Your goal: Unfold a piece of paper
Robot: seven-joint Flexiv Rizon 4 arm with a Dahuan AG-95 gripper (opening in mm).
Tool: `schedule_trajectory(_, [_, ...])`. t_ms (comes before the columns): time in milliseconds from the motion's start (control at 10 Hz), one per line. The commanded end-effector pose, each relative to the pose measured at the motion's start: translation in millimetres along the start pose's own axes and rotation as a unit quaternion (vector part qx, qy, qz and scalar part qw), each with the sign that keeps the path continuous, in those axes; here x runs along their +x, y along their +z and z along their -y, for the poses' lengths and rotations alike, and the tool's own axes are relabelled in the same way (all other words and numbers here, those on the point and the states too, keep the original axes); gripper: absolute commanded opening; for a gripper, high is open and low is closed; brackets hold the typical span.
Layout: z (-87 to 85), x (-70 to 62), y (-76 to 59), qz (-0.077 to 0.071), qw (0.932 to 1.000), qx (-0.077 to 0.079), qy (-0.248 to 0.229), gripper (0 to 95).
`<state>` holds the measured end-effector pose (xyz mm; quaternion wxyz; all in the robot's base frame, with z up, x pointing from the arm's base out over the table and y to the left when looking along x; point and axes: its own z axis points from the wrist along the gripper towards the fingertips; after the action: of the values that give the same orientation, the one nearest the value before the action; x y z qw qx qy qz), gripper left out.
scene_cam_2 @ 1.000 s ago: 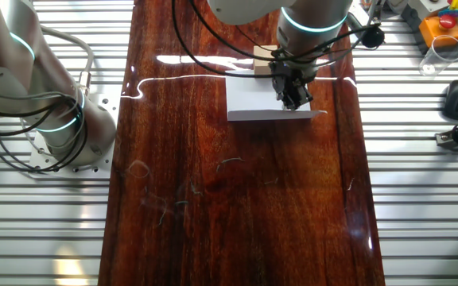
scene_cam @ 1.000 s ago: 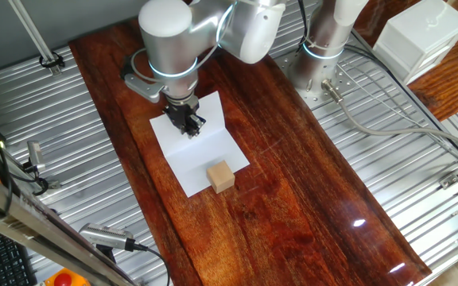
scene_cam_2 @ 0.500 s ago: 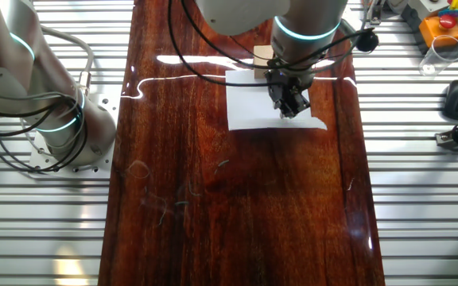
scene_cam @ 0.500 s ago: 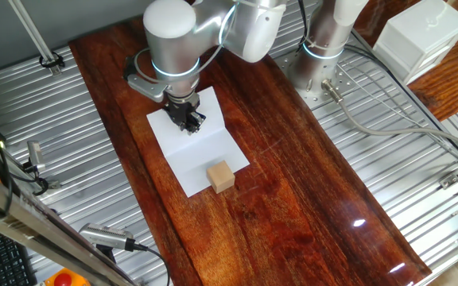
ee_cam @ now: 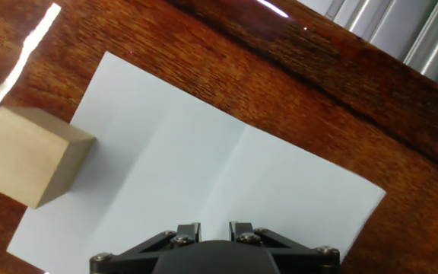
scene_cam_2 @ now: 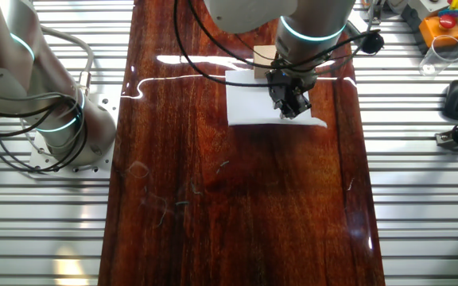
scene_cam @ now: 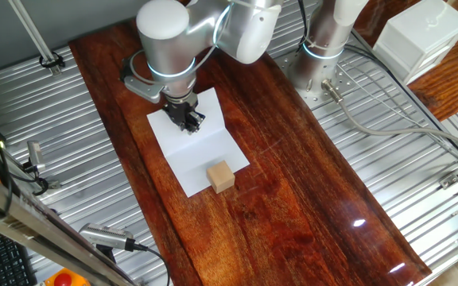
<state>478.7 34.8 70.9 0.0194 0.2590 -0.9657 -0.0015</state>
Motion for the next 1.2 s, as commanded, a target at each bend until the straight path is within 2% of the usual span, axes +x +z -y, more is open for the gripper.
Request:
schedule_trajectory(100, [0.1,0.2,0.2,0.000,0.9998,0.002,0.022,19.0])
schedule_trajectory(300, [0.1,0.2,0.2,-0.001,0.9997,0.007,0.024,19.0])
schedule_trajectory(500, [15.2,9.6,13.4,0.003,0.9999,0.003,0.011,19.0])
schedule_trajectory(600, [20.7,13.8,17.2,0.003,1.0000,0.003,0.006,0.0])
schedule_trajectory(900, [32.9,26.7,30.5,-0.002,1.0000,0.001,0.000,0.0])
schedule_trajectory(1100, [32.9,26.7,30.5,-0.001,1.0000,0.001,0.002,0.0])
schedule_trajectory(1200, [32.9,26.7,30.5,0.001,1.0000,-0.001,0.002,19.0])
